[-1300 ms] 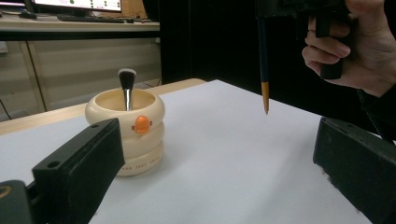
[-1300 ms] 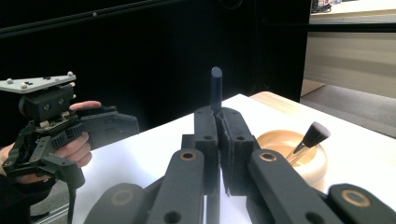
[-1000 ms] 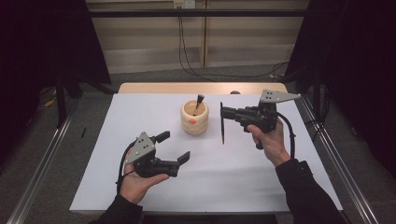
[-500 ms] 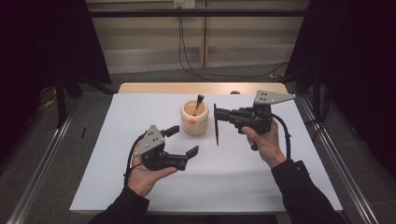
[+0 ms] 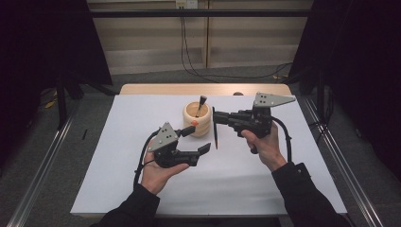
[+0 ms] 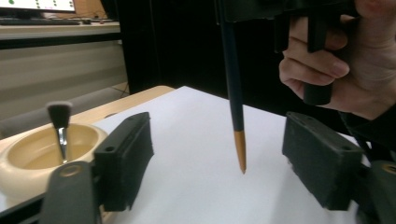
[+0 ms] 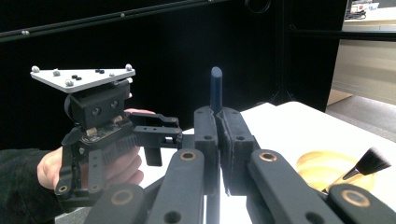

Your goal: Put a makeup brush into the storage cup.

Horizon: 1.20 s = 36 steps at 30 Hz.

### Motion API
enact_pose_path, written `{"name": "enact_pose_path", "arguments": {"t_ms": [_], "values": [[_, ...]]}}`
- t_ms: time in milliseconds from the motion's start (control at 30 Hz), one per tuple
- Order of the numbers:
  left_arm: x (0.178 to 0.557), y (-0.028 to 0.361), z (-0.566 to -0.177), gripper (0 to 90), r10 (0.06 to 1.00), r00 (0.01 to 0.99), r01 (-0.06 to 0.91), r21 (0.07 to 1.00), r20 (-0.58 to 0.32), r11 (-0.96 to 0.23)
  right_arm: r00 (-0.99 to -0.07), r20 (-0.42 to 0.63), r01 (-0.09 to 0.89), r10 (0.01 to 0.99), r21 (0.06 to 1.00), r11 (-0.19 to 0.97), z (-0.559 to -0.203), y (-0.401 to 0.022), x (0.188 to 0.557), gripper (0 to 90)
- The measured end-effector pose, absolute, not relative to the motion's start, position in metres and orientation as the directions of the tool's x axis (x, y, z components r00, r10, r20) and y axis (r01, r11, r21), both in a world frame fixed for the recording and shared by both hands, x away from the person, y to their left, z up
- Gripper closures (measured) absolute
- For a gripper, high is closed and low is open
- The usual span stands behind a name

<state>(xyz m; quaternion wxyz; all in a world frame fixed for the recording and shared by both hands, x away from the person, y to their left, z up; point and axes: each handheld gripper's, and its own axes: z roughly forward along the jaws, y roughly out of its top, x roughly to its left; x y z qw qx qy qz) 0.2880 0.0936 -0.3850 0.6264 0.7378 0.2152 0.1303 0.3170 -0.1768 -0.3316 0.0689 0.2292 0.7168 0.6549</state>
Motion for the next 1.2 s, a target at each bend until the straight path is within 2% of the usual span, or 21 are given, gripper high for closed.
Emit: {"name": "enact_pose_path", "arguments": {"t_ms": [300, 367, 600, 733, 900, 1100, 1200], "values": [[0.291, 0.081, -0.387, 40.6, 0.455, 0.887, 0.162, 0.976, -0.080, -0.144, -0.887, 0.205, 0.239, 0.414, 0.971, 0.031, -0.331, -0.172, 0.314, 86.7], [0.292, 0.079, -0.389, 47.7, 0.436, 0.896, 0.168, 0.973, -0.083, -0.160, -0.888, 0.202, 0.236, 0.412, 0.971, 0.032, -0.331, -0.170, 0.314, 86.6], [0.294, 0.074, -0.392, 57.2, 0.444, 0.890, 0.193, 0.968, -0.106, -0.157, -0.890, 0.205, 0.236, 0.408, 0.971, 0.027, -0.331, -0.168, 0.312, 86.6], [0.296, 0.070, -0.393, 68.0, 0.409, 0.904, 0.202, 0.967, -0.124, -0.153, -0.893, 0.202, 0.233, 0.401, 0.972, 0.030, -0.330, -0.166, 0.311, 86.7], [0.296, 0.068, -0.394, 72.3, 0.436, 0.890, 0.217, 0.966, -0.138, -0.138, -0.896, 0.201, 0.232, 0.397, 0.972, 0.032, -0.330, -0.164, 0.310, 86.7], [0.295, 0.068, -0.394, 81.0, 0.415, 0.897, 0.222, 0.967, -0.152, -0.125, -0.896, 0.204, 0.233, 0.395, 0.972, 0.027, -0.329, -0.165, 0.309, 86.6], [0.295, 0.069, -0.394, 82.4, 0.413, 0.896, 0.230, 0.966, -0.163, -0.118, -0.895, 0.206, 0.234, 0.396, 0.972, 0.024, -0.329, -0.166, 0.310, 86.6]]}}
